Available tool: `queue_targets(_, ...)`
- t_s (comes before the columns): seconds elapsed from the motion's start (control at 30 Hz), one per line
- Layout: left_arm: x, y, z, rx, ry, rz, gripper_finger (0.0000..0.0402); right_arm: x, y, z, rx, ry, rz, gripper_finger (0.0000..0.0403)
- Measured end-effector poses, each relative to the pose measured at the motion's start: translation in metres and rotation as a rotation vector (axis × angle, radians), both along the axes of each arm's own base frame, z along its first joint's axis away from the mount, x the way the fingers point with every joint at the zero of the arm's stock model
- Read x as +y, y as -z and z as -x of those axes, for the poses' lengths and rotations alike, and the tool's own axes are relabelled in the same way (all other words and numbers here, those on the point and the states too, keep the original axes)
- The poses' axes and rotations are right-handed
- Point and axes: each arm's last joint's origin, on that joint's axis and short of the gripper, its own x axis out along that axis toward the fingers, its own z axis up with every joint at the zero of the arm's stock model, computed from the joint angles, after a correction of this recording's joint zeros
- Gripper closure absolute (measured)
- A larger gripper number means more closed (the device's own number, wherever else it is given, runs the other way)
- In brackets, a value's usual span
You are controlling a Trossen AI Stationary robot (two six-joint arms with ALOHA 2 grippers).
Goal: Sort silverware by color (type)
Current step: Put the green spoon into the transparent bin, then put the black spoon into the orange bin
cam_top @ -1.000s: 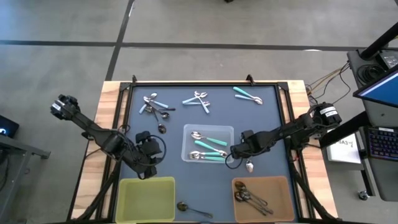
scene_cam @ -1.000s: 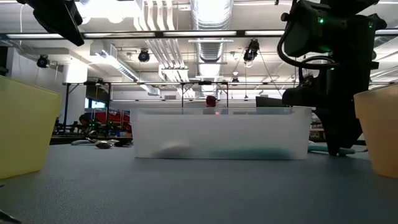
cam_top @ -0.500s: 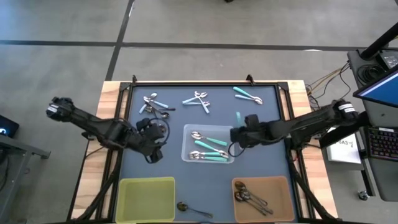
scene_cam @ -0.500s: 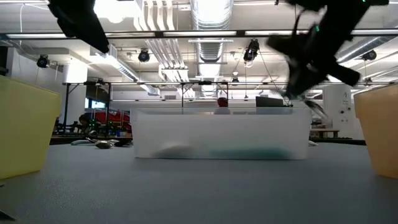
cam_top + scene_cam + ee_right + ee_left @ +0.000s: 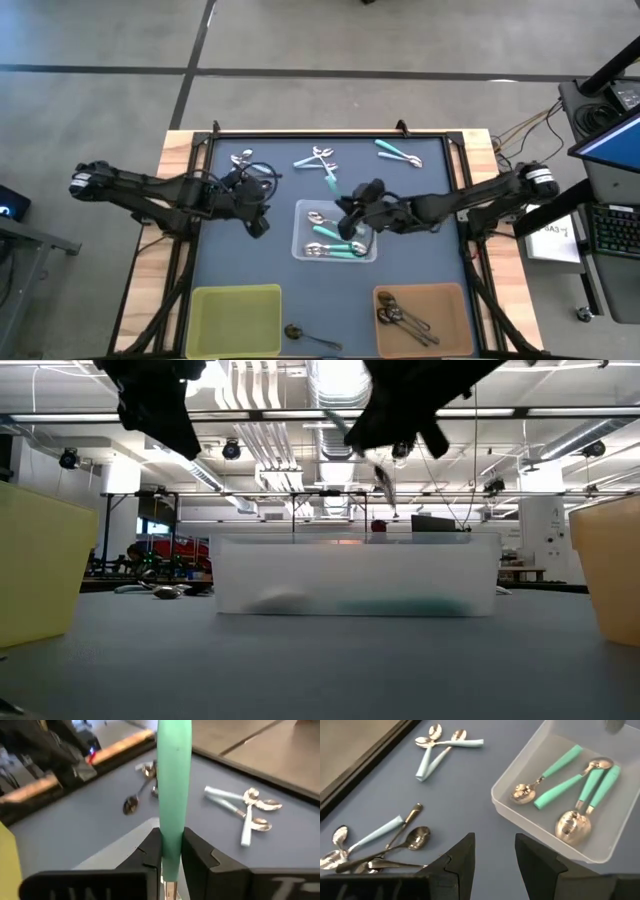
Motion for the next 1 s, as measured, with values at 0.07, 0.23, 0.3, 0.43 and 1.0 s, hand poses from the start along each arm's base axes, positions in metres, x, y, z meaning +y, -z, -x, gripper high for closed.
queue_targets(0.07, 0.003, -0.001, 0.000, 0.001, -0.003, -0.006, 0.0279, -0.001, 0.013, -0.010, 0.054, -0.020, 0.008, 0.0348)
queue_targets(0.23, 0.009, -0.001, 0.002, 0.007, -0.031, -0.006, 0.0279, -0.003, 0.031, -0.032, 0.124, -0.020, 0.027, 0.0297)
queue_targets(0.3, 0.013, 0.001, 0.004, 0.028, -0.066, 0.004, 0.0279, -0.006, 0.028, -0.037, 0.148, -0.013, 0.026, 0.0279)
queue_targets(0.43, 0.025, 0.005, 0.010, 0.070, -0.199, 0.042, 0.0279, -0.016, 0.017, -0.041, 0.245, -0.025, -0.006, 0.0249)
queue_targets(1.0, 0.070, 0.075, 0.003, 0.253, -0.567, 0.209, 0.0279, -0.053, -0.067, -0.022, 0.392, 0.065, 0.057, 0.0242)
